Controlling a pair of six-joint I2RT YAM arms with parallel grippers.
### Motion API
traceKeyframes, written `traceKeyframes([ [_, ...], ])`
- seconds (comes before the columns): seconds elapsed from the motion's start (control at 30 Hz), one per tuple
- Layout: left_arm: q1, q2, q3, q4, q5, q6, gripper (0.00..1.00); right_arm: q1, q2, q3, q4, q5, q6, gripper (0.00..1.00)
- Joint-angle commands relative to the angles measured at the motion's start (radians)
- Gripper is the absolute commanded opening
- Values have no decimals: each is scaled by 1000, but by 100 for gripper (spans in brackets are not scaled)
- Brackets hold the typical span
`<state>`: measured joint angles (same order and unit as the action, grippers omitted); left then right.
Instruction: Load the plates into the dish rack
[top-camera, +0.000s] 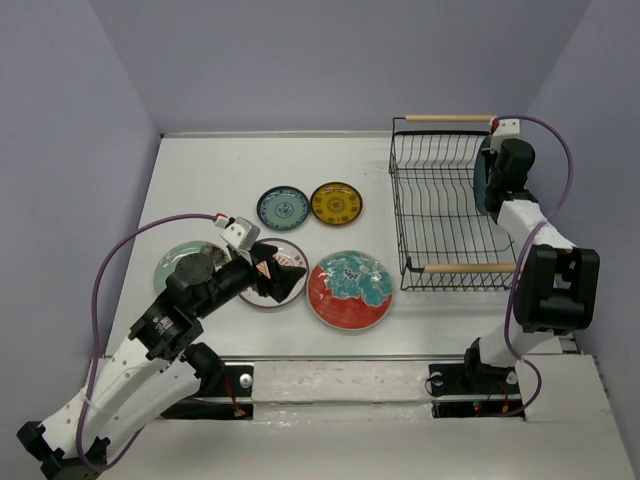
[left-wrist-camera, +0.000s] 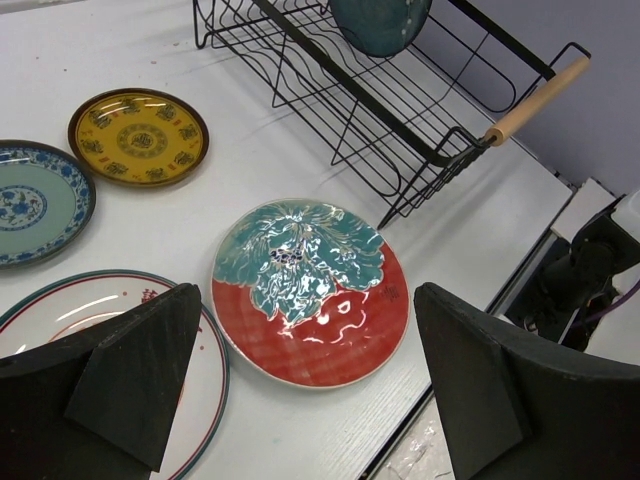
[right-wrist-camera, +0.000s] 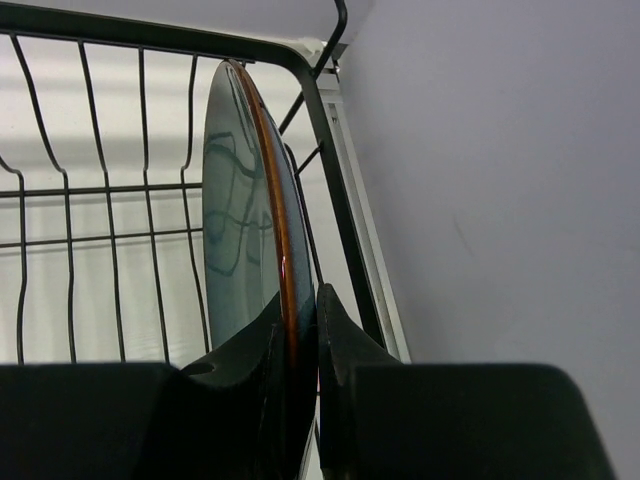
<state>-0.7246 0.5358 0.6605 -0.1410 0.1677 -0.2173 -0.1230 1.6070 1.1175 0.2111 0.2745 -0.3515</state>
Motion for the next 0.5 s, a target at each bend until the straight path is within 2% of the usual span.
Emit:
traceKeyframes([
  [0.0, 7, 6, 24, 37, 6, 16, 99, -9, -73, 73, 215, 61, 3, 7],
  [0.47, 11, 24, 24, 40, 9, 15, 99, -27, 7, 65, 212, 55, 2, 7],
])
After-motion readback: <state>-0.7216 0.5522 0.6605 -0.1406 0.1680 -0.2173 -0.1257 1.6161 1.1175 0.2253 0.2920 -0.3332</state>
